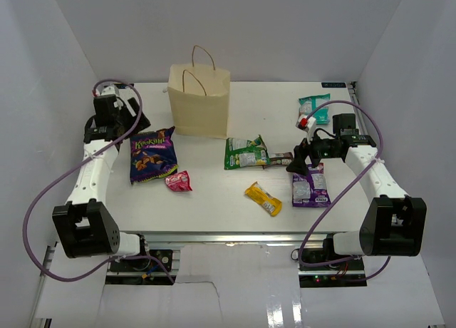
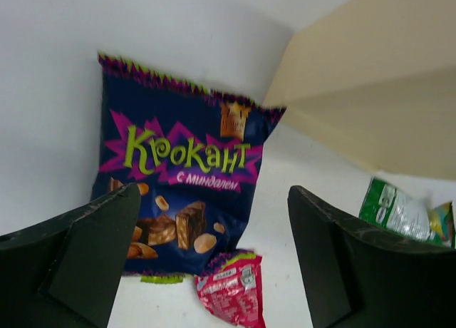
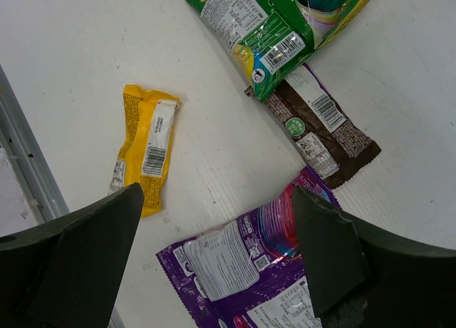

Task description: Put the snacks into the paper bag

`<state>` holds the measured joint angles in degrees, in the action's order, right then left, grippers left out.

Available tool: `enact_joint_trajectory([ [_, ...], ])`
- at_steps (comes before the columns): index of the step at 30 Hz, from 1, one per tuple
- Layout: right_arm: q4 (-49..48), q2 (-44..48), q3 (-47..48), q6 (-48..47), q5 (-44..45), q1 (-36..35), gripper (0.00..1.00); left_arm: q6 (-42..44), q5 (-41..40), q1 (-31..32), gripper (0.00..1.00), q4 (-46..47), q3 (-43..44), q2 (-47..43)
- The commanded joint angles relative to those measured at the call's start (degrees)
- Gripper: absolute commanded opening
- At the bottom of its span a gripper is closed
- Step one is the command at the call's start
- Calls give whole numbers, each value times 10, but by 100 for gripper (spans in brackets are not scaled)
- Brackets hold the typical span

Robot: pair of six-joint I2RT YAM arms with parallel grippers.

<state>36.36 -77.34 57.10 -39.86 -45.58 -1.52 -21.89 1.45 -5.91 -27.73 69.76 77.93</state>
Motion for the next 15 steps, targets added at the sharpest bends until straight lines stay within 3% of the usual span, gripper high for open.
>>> enact_joint_trajectory([
  [1, 7, 3, -6, -7, -14, 2, 90, 41, 85, -2, 96, -2, -41, 3],
  [4, 6, -6, -1, -4, -17, 2, 90, 78, 97, -2, 98, 5, -67, 13],
  [10, 6, -18, 3, 0, -19, 2, 90, 75, -28, -9, 98, 27, -116, 21],
  [14, 8, -19, -1, -4, -18, 2, 90, 32, 100, -78, 98, 34, -109, 71],
  [15, 9, -17, -2, -6, -15, 2, 90, 18, 164, -104, 98, 50, -110, 83],
])
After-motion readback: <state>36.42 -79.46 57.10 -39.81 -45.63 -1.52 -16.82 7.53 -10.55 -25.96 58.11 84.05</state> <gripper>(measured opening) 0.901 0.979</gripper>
